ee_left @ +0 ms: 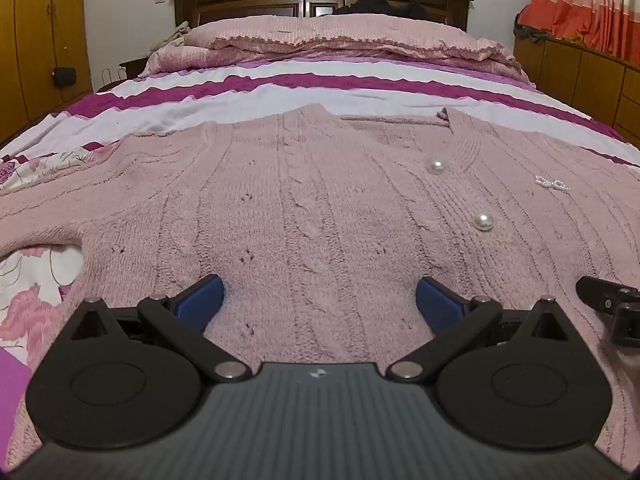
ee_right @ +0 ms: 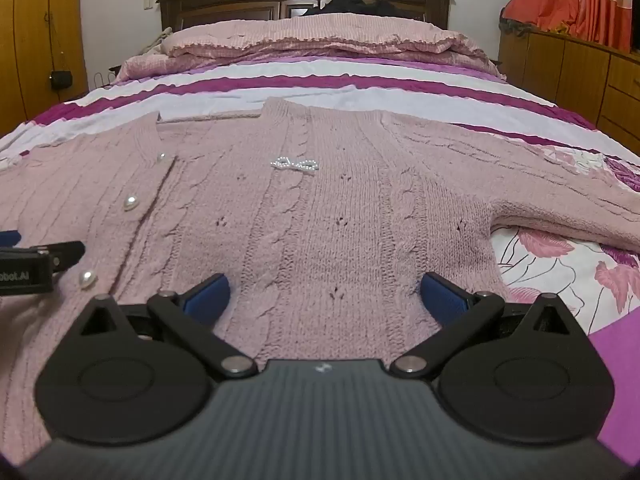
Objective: Fold small clothes
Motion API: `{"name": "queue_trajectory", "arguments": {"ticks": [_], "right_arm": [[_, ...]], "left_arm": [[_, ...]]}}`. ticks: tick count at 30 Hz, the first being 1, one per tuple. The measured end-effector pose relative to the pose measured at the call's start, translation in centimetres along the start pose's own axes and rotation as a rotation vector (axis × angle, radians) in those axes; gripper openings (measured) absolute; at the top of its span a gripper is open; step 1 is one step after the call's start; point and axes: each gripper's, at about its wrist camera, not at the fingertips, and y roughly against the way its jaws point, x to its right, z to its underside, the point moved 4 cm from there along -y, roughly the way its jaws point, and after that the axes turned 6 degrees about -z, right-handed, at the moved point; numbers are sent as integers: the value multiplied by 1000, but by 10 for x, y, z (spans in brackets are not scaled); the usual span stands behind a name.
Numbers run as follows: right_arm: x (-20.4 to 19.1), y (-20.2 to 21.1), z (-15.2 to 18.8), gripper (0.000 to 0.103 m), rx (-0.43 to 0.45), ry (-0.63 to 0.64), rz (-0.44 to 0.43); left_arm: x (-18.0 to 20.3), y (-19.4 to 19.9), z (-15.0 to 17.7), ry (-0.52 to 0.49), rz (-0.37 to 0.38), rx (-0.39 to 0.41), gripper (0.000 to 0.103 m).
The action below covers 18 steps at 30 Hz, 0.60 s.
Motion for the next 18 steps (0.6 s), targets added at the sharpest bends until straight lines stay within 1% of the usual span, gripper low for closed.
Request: {"name": "queue_trajectory", "arguments": {"ticks": [18], "right_arm": [[-1,0,0,103,0,3,2]], "left_arm": [[0,0,0,-4,-3,-1,103]]}}
